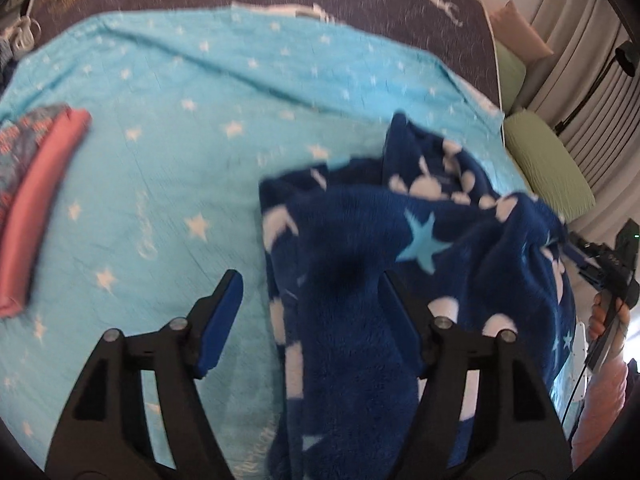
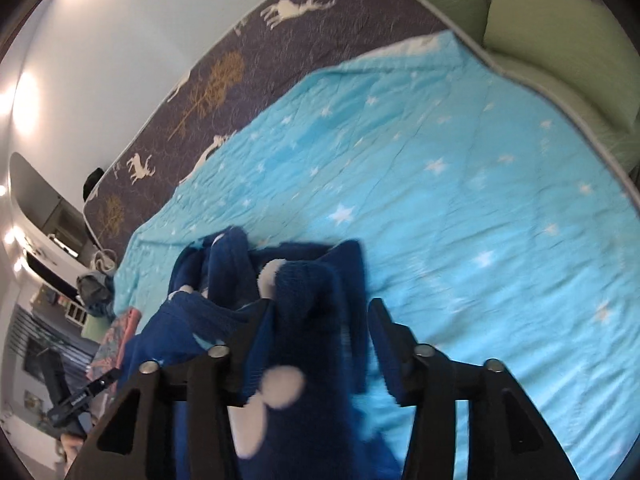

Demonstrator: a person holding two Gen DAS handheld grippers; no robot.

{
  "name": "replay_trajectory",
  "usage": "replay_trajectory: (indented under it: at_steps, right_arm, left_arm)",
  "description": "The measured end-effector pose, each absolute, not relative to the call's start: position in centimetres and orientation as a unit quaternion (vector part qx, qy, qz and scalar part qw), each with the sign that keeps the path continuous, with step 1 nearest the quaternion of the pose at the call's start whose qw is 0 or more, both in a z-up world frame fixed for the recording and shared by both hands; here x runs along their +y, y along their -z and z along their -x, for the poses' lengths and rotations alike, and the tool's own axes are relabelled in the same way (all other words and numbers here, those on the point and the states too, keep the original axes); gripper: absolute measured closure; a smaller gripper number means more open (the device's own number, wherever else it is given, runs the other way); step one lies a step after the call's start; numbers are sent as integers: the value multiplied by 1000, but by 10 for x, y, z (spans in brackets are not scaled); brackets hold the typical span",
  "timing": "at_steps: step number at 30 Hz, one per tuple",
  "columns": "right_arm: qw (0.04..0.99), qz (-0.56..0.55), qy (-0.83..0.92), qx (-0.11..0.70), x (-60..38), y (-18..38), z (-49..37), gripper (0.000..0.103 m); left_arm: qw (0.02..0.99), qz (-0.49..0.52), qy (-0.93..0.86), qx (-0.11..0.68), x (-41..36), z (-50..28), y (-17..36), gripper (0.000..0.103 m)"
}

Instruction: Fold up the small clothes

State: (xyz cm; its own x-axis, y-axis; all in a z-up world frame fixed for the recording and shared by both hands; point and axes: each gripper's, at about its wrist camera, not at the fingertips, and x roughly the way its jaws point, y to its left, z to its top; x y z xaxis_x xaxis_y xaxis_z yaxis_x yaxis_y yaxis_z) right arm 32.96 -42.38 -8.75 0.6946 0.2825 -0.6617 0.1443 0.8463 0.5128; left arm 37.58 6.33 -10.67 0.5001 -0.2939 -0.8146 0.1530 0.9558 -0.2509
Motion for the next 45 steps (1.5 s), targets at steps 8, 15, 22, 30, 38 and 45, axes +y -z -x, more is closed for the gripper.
replay_trajectory:
  at_steps: [8,15,22,30,38,45]
  right_arm:
    - [873,-209,-69,434,-410,82,-334,46]
    - [878,-193,-68,432,-389,92,-366,46]
    - [888,-195,-60,412,-384,94,-388,100]
    - [929,-204,-70,302,-393,26,-358,102]
    - [889,-240,-68,385,-408,64,-401,89]
    - [860,-254,-106,430,-402,104,-412,50]
  left_arm:
    - [856,74,137,493,55,-391,117,33]
    - [860,95,146,479,58,-419,110,33]
    - [885,80,165,429,50,-420,89,89]
    - [931,80,176,309,56,-415,14,89]
    - [877,54,140,456,44,-477,104,84]
    - [867,77,144,470,53,-468,121,40]
